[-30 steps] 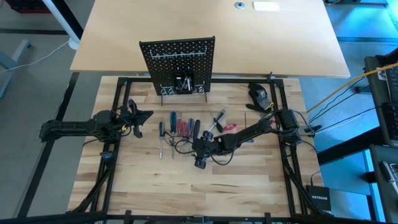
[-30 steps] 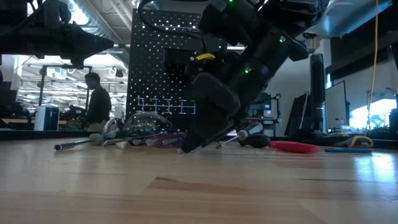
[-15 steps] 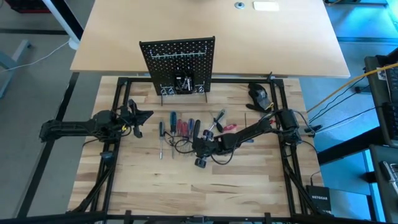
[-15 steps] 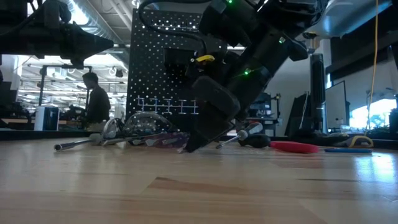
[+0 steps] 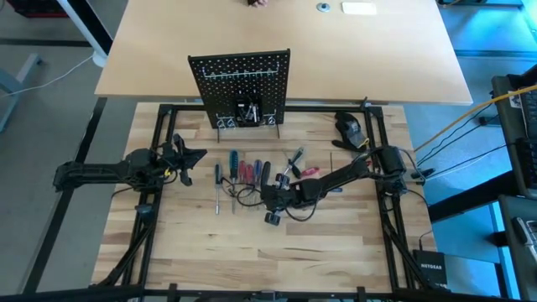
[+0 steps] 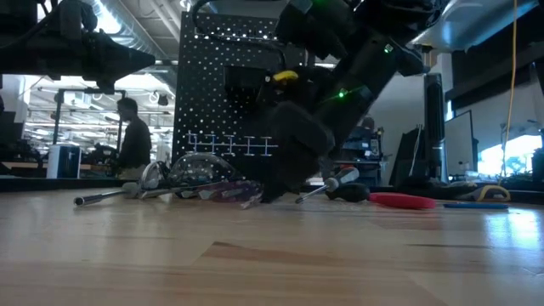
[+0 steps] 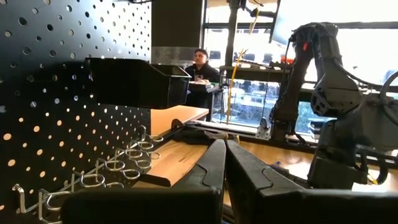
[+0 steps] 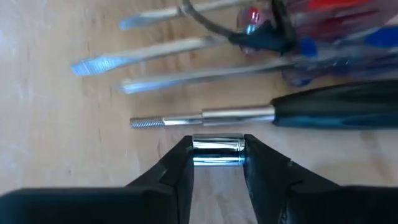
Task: Hang tools onto peg board
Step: Put the metal socket into the black bin on the peg board, then hang the black and grey screwdriver on the peg board
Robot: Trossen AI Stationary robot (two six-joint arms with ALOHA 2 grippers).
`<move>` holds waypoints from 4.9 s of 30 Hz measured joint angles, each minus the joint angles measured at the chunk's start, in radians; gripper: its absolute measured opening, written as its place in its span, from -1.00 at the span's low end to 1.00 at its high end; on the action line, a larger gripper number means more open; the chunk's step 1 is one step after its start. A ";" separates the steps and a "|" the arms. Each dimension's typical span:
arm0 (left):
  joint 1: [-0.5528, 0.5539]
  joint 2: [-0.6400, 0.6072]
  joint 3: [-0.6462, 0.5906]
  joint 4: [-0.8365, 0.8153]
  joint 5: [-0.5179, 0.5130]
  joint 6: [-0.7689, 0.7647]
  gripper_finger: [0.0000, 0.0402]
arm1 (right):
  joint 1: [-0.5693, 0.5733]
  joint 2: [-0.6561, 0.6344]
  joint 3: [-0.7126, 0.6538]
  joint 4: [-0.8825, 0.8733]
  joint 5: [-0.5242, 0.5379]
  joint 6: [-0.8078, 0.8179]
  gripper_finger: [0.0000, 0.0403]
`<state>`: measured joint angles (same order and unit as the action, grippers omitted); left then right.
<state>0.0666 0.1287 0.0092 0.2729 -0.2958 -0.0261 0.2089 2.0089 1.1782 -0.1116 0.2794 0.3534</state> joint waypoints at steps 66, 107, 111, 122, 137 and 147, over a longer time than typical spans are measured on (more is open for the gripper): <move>0.000 0.000 0.000 -0.001 0.000 0.007 -0.99 | -0.413 -0.285 0.002 0.691 0.051 -0.410 -0.27; 0.000 0.000 0.000 -0.002 0.000 0.003 -0.99 | -0.053 -0.358 0.000 -0.336 0.136 0.201 0.10; 0.000 0.000 0.000 -0.001 0.000 0.002 -0.99 | -0.052 -0.303 0.000 -0.334 0.077 0.204 0.10; 0.000 0.000 0.000 0.000 0.000 0.000 -0.99 | -0.102 -0.226 0.001 -0.346 0.046 0.476 0.10; 0.000 0.000 0.000 -0.001 0.000 0.000 -0.99 | -0.144 -0.107 0.001 -0.392 0.053 0.561 0.10; 0.000 0.000 0.000 -0.002 0.000 0.000 -0.99 | -0.179 -0.107 -0.023 -0.323 0.069 0.611 0.10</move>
<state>0.0663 0.1291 0.0092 0.2709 -0.2959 -0.0265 0.0296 1.9018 1.1555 -0.4350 0.3480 0.9646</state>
